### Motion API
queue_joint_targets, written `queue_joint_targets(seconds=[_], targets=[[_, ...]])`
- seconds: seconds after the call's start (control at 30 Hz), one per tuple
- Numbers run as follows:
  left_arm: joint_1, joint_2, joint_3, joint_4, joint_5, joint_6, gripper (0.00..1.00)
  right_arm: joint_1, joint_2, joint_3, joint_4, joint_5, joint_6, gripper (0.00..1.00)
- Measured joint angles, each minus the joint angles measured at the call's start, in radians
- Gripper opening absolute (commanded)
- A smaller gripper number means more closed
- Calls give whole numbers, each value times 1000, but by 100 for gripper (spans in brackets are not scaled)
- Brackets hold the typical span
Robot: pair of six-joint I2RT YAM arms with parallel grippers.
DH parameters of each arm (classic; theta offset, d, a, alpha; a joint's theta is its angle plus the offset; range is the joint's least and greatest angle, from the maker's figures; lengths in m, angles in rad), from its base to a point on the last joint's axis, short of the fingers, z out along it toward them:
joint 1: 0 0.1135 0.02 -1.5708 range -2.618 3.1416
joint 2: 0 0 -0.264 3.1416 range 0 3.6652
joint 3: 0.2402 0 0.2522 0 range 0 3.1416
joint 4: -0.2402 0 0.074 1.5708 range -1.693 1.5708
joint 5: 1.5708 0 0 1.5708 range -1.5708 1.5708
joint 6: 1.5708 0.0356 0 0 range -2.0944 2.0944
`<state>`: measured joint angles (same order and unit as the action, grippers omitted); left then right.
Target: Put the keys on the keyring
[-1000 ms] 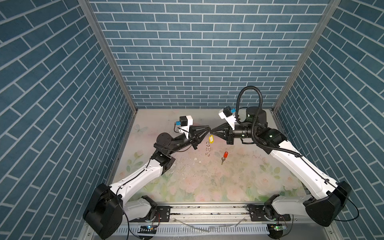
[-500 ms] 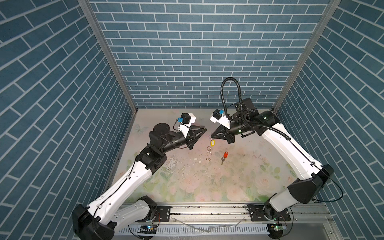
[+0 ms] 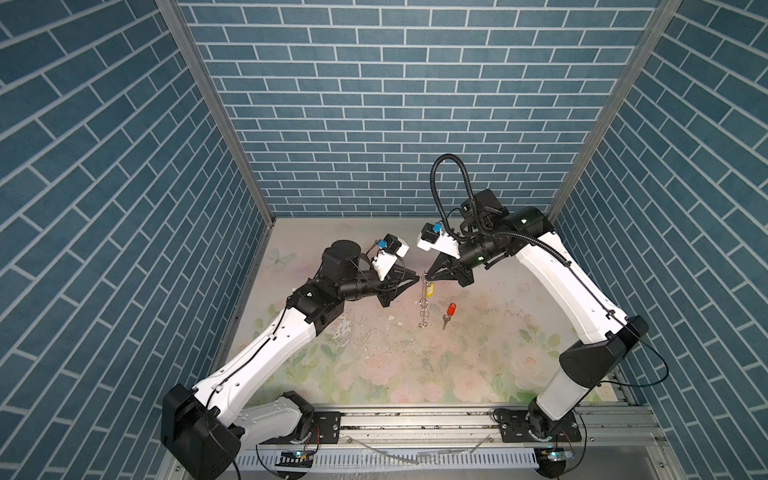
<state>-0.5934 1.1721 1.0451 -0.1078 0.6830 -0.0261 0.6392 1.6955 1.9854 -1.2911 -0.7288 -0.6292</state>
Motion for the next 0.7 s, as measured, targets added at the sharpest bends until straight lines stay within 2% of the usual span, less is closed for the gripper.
queue_joint_targets(seconds=[0.5, 0.7], targets=[[-6, 35, 2, 50, 84, -19, 21, 0, 3, 0, -16, -25, -8, 0], [-6, 45, 2, 69, 94, -31, 15, -6, 3, 0, -18, -27, -8, 0]])
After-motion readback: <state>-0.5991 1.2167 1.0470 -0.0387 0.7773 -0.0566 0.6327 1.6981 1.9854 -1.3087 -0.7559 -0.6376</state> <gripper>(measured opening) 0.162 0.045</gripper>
